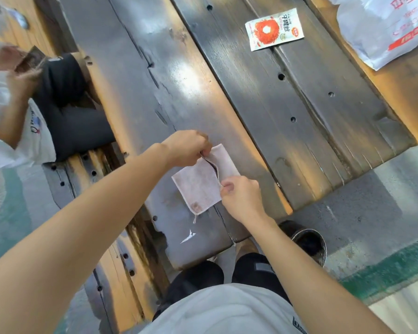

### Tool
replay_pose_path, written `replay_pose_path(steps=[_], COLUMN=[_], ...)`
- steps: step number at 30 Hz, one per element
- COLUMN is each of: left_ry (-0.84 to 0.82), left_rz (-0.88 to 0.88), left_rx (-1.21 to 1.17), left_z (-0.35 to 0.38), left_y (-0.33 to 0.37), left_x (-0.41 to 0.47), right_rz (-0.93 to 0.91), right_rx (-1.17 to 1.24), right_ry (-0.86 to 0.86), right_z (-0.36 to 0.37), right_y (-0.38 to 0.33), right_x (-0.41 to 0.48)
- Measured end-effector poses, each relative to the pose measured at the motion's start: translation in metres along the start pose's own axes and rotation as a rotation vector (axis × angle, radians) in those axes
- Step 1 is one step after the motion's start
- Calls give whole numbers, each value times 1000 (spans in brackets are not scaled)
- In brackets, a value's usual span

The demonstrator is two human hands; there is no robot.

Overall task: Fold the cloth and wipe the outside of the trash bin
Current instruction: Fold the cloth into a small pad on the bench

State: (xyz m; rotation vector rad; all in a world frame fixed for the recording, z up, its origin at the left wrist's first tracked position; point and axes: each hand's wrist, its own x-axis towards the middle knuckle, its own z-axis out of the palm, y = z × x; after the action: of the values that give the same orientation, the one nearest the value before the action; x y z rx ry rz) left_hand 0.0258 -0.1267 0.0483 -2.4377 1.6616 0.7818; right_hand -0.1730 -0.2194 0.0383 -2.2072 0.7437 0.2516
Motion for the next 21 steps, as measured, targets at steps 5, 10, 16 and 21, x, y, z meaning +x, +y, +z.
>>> replay_pose_path(steps=[5, 10, 16, 21], left_ry=[-17, -22, -69, -43], left_rz=[-67, -134, -140, -139], left_rx=[11, -13, 0, -16], left_z=[23, 48, 61, 57], left_y=[-19, -32, -35, -31], left_x=[-41, -68, -78, -68], right_rz=[-39, -39, -3, 52], right_rx=[15, -6, -28, 33], right_ry=[-119, -173, -232, -171], right_z=[40, 72, 84, 72], right_y=[-21, -30, -25, -17], right_x=[-17, -25, -25, -16])
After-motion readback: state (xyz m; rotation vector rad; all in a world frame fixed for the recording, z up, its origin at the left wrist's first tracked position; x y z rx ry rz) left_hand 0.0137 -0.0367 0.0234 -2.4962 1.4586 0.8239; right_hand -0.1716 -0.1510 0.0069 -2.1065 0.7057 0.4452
